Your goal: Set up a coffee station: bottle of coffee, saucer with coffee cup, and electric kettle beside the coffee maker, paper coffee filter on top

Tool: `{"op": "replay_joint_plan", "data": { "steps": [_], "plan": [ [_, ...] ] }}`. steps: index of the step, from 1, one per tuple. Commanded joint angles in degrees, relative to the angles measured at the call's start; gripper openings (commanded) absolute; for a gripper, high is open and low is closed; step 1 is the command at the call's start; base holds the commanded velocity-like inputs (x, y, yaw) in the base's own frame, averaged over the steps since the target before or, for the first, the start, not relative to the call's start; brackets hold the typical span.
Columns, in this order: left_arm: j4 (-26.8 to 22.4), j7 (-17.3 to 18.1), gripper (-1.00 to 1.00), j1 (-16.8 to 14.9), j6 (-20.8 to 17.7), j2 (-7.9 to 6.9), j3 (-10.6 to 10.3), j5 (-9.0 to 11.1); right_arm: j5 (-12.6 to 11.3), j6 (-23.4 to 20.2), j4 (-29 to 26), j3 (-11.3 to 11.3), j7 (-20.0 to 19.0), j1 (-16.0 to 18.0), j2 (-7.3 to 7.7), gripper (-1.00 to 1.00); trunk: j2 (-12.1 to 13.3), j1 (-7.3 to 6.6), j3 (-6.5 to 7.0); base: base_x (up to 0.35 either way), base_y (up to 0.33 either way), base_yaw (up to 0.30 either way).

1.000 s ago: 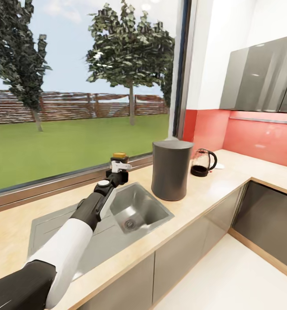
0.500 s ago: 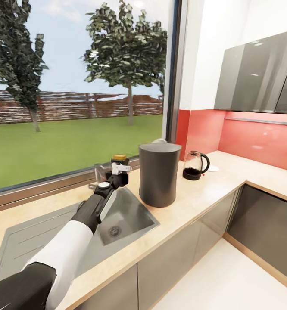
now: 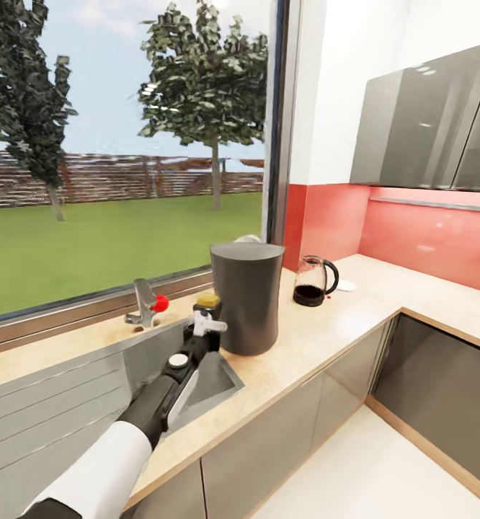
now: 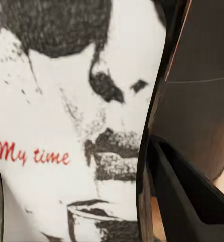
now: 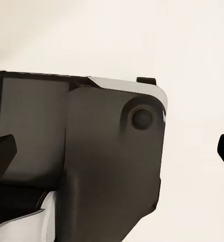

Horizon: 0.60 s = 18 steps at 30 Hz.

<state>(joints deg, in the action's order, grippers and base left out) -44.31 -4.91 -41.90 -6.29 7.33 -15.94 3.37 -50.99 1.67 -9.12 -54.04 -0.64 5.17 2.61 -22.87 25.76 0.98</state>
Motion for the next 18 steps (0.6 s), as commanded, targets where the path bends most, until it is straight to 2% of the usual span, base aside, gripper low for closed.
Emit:
{"op": "replay_joint_plan", "data": {
  "steps": [1,3,5,9,18],
  "plan": [
    [-0.05,-0.43,-1.00,0.93,1.70,-0.08,-0.33,0.14,-0.60,0.18,-0.02,-0.45,-0.07,0.01,0.03,1.00,-0.05,0.02,-0.01,0.017,-0.020,0.000],
    [0.00,-0.38,-1.00,2.65,4.78,-0.11,-0.39,0.15,-0.60,0.18,-0.02,-0.45,-0.07,0.01,0.03,1.00,-0.05,0.02,-0.01,0.006,-0.008,0.000],
    [0.03,-0.36,-1.00,3.45,5.89,-0.12,-0.40,0.15,-0.60,0.18,-0.02,-0.45,-0.07,0.01,0.03,1.00,-0.05,0.02,-0.01,0.002,-0.002,0.083],
    [0.21,-0.42,-1.00,4.49,6.24,-0.07,-0.35,0.28,-0.57,0.18,-0.03,-0.45,-0.07,0.01,0.03,1.00,-0.05,0.02,-0.01,0.000,0.000,0.176],
    [0.75,-0.45,-1.00,6.02,6.38,-0.02,-0.18,0.52,-0.51,0.26,-0.16,-0.45,-0.05,0.01,0.12,1.00,-0.05,0.02,-0.01,0.013,-0.026,0.015]
  ]
}}
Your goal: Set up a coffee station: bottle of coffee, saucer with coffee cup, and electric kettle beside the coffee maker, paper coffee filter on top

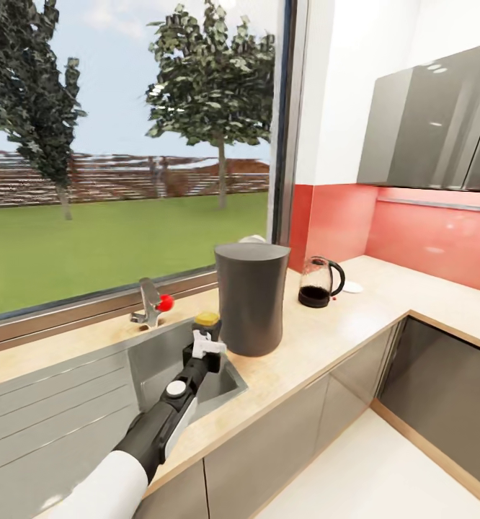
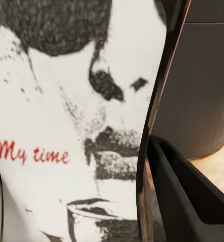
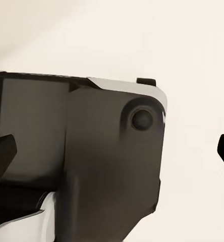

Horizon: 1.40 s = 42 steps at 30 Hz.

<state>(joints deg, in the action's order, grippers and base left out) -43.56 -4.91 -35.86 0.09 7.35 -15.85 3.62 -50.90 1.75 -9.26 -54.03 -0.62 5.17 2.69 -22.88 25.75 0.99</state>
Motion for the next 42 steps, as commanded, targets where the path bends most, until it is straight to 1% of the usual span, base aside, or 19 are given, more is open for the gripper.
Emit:
{"op": "replay_joint_plan", "data": {
  "steps": [1,6,12,16,21,24,27,30,36,42],
  "plan": [
    [0.03,-0.45,-1.00,-0.01,0.00,-0.04,-0.25,0.29,-0.61,0.18,-0.05,-0.46,-0.06,0.01,-0.01,1.00,-0.04,0.03,-0.02,0.110,-0.199,0.000],
    [0.09,-0.45,-1.00,0.11,0.00,0.00,-0.23,0.55,-0.61,0.18,-0.06,-0.46,-0.07,0.01,-0.05,1.00,-0.04,0.03,-0.02,0.124,-0.216,0.000],
    [0.14,-0.45,-1.00,0.19,0.00,0.10,-0.23,0.79,-0.63,0.18,-0.06,-0.46,-0.03,0.01,-0.05,1.00,-0.04,0.03,-0.02,0.025,-0.040,0.000],
    [0.14,-0.45,-1.00,1.13,0.20,0.14,-0.15,1.13,-0.67,0.18,-0.06,-0.46,-0.05,0.01,-0.05,1.00,-0.04,0.03,-0.02,0.038,-0.076,0.000],
    [0.25,-0.38,-1.00,1.34,1.97,0.21,-0.11,2.68,-0.67,0.18,-0.11,-0.46,-0.05,0.01,-0.05,1.00,-0.04,0.03,-0.02,0.036,-0.098,0.000],
    [0.30,-0.37,-1.00,1.38,2.13,0.22,-0.14,2.93,-0.66,0.18,-0.13,-0.46,-0.06,0.01,-0.05,1.00,-0.04,0.03,-0.02,0.004,-0.011,0.000],
    [0.36,-0.36,-1.00,1.43,2.18,0.30,-0.14,3.03,-0.69,0.18,-0.14,-0.46,-0.03,0.01,-0.05,1.00,-0.04,0.03,-0.02,0.001,-0.003,0.000],
    [0.59,-0.36,-1.00,2.34,2.31,0.48,-0.14,2.99,-0.67,0.18,-0.14,-0.46,-0.06,0.01,-0.05,1.00,-0.04,0.03,-0.02,0.076,-0.073,0.000],
    [0.66,-0.36,-1.00,2.72,2.53,0.56,-0.14,3.04,-0.69,0.18,-0.14,-0.46,-0.07,0.01,-0.05,1.00,-0.04,0.03,-0.02,0.164,-0.201,0.000],
    [0.75,-0.36,-1.00,3.29,2.60,0.56,-0.14,3.06,-0.66,0.18,-0.15,-0.46,-0.02,0.01,-0.06,1.00,-0.04,0.03,-0.02,-0.018,-0.257,0.000]
  ]
}}
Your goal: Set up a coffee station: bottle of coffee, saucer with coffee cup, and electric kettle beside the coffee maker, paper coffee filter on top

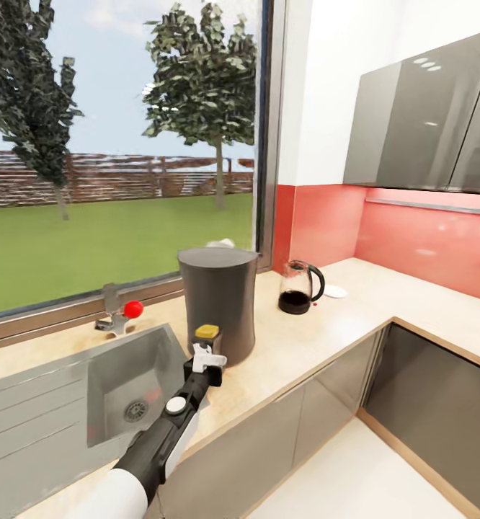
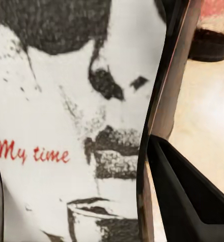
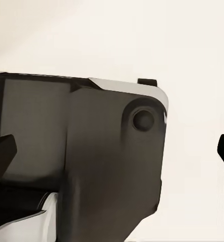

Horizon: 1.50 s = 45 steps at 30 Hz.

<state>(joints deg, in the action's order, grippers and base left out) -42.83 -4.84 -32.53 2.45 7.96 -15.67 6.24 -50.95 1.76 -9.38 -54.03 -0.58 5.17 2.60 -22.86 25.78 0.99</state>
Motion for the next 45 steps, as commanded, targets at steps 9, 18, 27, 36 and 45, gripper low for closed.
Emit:
{"op": "replay_joint_plan", "data": {
  "steps": [9,18,27,36,45],
  "plan": [
    [2.15,-0.44,-1.00,0.89,3.57,0.03,-0.32,1.45,-0.63,0.18,0.00,-0.46,-0.09,0.01,0.01,1.00,-0.06,0.00,-0.02,-0.041,-0.044,0.000],
    [3.17,-0.44,-1.00,0.91,3.70,0.12,-0.32,1.54,-0.64,0.18,-0.01,-0.46,-0.07,0.01,0.02,1.00,-0.06,0.00,-0.02,0.035,-0.015,0.000],
    [4.66,-0.44,-1.00,0.97,4.24,0.13,-0.32,1.53,-0.60,0.18,-0.02,-0.46,-0.12,0.01,-0.01,1.00,-0.06,0.00,-0.02,0.046,-0.026,0.000],
    [7.68,-0.44,-1.00,0.98,8.59,0.13,-0.32,1.58,-0.56,0.18,-0.02,-0.46,-0.12,0.01,-0.05,1.00,-0.06,0.00,-0.02,0.041,-0.016,0.000],
    [7.81,-0.44,-1.00,0.98,8.79,0.13,-0.32,1.58,-0.56,0.18,0.04,-0.46,-0.11,0.01,-0.05,1.00,-0.06,0.00,-0.02,0.033,-0.015,0.000]
  ]
}}
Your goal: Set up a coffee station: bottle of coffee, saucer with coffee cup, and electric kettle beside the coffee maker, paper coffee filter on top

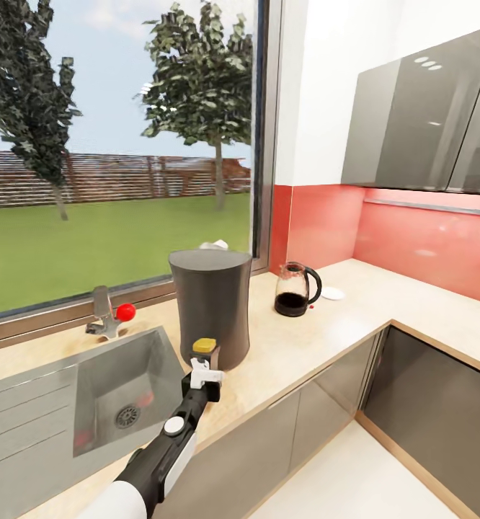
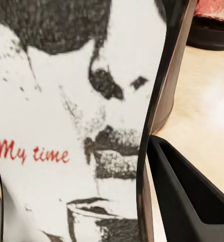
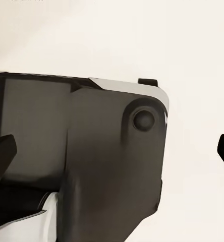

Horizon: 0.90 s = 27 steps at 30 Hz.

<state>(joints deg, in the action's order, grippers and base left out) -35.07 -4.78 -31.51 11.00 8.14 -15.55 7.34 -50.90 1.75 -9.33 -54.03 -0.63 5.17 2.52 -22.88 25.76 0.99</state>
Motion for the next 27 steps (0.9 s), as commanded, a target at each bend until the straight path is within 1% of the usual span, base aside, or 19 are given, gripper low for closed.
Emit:
{"op": "replay_joint_plan", "data": {
  "steps": [1,3,5,11,20,27],
  "plan": [
    [0.06,-0.50,-1.00,-0.04,0.24,-0.06,-0.44,0.48,-0.61,0.18,0.00,-0.46,-0.05,0.02,0.03,1.00,-0.04,0.02,-0.02,0.001,0.000,0.000],
    [0.07,-0.50,-1.00,-0.04,0.23,-0.01,-0.44,0.48,-0.61,0.18,0.00,-0.46,-0.06,0.02,0.06,1.00,-0.04,0.02,-0.02,0.019,-0.011,0.000],
    [-0.57,-0.43,-1.00,0.14,0.67,-0.48,-0.58,0.16,-0.66,0.17,-0.05,-0.41,-0.10,0.08,-0.60,1.00,-0.04,0.02,-0.02,0.000,0.000,0.000],
    [-2.55,-0.27,-1.00,0.24,0.45,-0.54,-0.53,0.05,-0.77,0.26,0.00,-0.38,-0.07,0.05,-2.25,1.00,-0.04,0.02,-0.02,0.000,0.000,0.000],
    [-5.47,-0.30,-1.00,0.48,0.09,-0.58,-0.54,-0.03,-0.69,0.27,0.01,-0.41,-0.07,0.05,-2.60,1.00,-0.04,0.02,-0.02,0.000,-0.001,0.000],
    [-5.43,-0.41,-1.00,0.63,0.41,-0.58,-0.78,-0.05,-0.69,0.27,0.01,-0.39,-0.07,0.03,-2.61,1.00,-0.04,0.02,-0.02,0.000,-0.222,0.000]
  ]
}}
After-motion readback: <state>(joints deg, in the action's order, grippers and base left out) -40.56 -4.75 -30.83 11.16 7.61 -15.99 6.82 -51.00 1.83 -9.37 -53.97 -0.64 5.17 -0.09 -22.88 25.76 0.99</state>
